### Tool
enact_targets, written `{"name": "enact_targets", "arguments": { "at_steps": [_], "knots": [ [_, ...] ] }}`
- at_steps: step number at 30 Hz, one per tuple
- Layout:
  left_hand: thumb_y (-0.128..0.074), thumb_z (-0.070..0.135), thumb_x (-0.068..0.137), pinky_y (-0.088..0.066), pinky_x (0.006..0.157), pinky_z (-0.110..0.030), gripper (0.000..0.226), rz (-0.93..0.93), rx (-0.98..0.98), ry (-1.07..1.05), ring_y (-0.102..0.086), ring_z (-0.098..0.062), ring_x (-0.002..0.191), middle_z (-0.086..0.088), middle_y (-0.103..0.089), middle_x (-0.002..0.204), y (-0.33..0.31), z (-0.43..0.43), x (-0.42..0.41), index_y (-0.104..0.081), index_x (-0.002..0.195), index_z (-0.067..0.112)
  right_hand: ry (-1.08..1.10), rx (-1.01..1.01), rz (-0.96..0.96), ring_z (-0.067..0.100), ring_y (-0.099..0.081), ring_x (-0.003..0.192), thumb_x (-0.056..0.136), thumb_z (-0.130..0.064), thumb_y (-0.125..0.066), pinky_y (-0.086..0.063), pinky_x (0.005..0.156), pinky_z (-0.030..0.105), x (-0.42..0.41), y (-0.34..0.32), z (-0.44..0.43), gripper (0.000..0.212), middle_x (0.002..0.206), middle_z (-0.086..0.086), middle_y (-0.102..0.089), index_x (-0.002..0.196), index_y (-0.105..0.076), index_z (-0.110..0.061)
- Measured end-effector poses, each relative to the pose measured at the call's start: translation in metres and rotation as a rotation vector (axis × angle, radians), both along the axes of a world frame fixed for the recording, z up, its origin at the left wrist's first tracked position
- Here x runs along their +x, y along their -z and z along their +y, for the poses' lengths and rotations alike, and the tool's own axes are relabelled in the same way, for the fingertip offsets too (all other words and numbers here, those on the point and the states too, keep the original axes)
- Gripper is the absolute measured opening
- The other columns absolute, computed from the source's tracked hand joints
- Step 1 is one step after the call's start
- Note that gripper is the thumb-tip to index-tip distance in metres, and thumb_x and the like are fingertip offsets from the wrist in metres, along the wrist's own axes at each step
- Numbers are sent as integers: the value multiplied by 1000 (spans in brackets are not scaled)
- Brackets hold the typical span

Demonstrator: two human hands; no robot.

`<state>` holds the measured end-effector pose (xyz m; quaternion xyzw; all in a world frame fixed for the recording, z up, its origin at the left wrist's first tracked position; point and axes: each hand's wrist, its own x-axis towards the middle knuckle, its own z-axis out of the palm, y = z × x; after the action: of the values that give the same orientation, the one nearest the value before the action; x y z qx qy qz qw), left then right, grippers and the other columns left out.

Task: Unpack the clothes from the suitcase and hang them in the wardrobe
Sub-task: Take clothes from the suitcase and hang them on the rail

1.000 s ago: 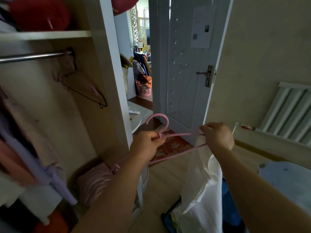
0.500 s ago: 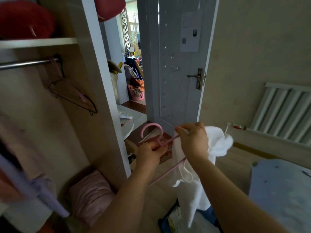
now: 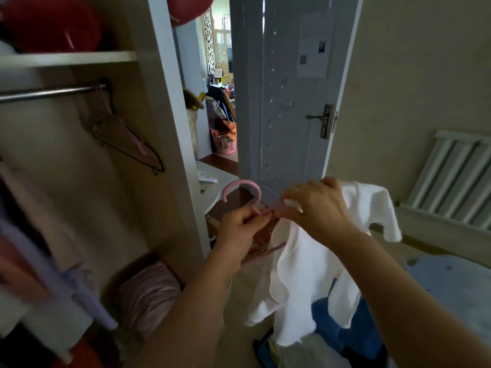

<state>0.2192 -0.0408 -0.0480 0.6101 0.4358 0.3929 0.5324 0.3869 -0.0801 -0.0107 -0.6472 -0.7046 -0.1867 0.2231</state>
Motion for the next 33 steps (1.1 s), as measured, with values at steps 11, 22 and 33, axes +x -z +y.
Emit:
{"name": "enact_targets", "arguments": {
  "at_steps": [11, 22, 33],
  "knots": [
    [-50, 54, 87, -54, 59, -27, 34, 195, 432, -395, -62, -8, 66, 7, -62, 68, 44, 6, -19, -58, 76, 23, 176, 70, 343, 28, -59, 89, 90, -46, -53, -32, 73, 34, 17, 16, 3, 28, 85, 3, -68, 91, -68, -22],
    [-63, 45, 86, -51, 79, -29, 38, 176, -80, -331, -60, -13, 90, 6, -63, 96, 83, 15, -17, -58, 110, 16, -74, 57, 499, 12, -50, 60, 90, -39, -54, -34, 53, 23, 11, -24, -15, 21, 64, -4, -55, 85, -64, -21],
    [-65, 30, 86, -53, 63, -26, 27, -58, -483, -205, -62, -18, 77, -9, -65, 94, 60, 27, 7, -59, 109, 16, -178, 81, 514, 5, -48, 56, 88, -39, -56, -34, 50, 16, 4, -52, -19, 16, 61, -8, -53, 82, -62, -25]
  ]
}}
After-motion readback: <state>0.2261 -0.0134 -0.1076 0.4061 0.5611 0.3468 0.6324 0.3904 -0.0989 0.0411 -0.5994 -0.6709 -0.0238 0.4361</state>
